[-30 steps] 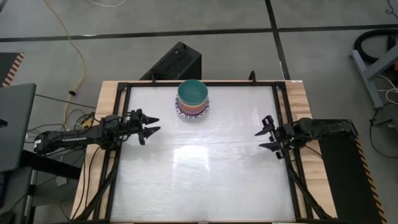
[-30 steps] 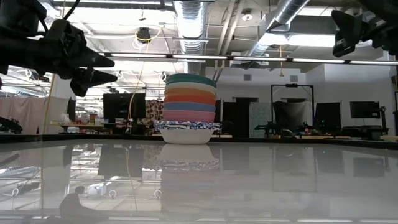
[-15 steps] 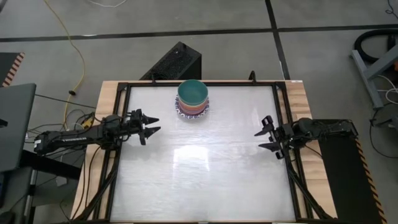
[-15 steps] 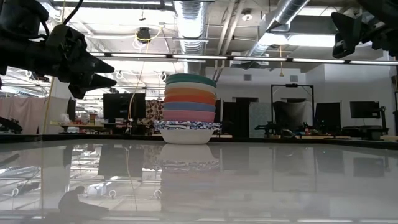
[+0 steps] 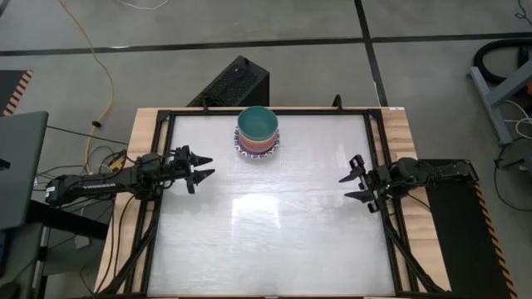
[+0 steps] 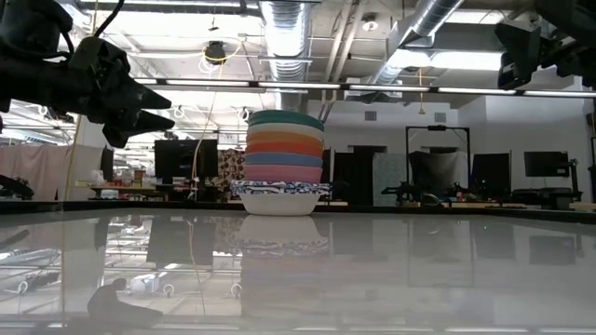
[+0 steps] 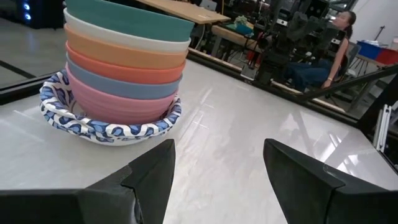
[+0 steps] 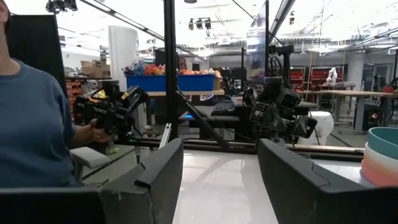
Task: Nest bowls inside each other
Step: Return to Home Position
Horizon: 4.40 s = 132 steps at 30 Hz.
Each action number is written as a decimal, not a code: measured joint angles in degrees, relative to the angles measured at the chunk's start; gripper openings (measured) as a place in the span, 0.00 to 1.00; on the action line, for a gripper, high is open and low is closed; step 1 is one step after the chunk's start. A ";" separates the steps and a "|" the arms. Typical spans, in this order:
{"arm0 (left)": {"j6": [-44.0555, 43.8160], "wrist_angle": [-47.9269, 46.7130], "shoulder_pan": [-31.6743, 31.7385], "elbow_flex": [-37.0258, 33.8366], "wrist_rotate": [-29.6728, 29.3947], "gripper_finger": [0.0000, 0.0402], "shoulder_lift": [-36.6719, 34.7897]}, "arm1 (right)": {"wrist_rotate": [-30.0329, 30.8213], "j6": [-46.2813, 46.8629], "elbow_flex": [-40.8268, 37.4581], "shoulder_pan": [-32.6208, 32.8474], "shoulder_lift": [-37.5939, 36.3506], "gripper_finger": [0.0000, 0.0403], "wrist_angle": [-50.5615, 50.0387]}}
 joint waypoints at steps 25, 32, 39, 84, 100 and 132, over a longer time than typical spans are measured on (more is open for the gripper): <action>-0.12 0.00 0.00 -0.03 0.04 0.58 0.00 | -0.02 0.02 -0.02 0.00 0.00 0.57 0.09; -0.72 0.00 0.00 -0.04 0.04 0.58 0.00 | -0.02 0.01 -0.02 0.02 0.00 0.57 0.09; -0.75 0.00 -0.02 -0.04 -1.95 0.58 0.00 | -0.02 0.00 -0.02 0.00 0.00 0.57 -1.06; -0.68 -9.86 -0.02 -0.02 -4.02 0.58 0.28 | -0.02 0.02 0.00 0.02 0.22 0.57 -11.78; -0.68 -9.86 -0.02 -0.02 -4.04 0.58 0.28 | -0.04 0.02 0.00 0.02 0.22 0.57 -11.79; -0.68 -9.86 -0.01 -0.02 -4.04 0.58 -11.31 | -0.07 0.04 -0.04 0.00 0.21 0.57 -11.78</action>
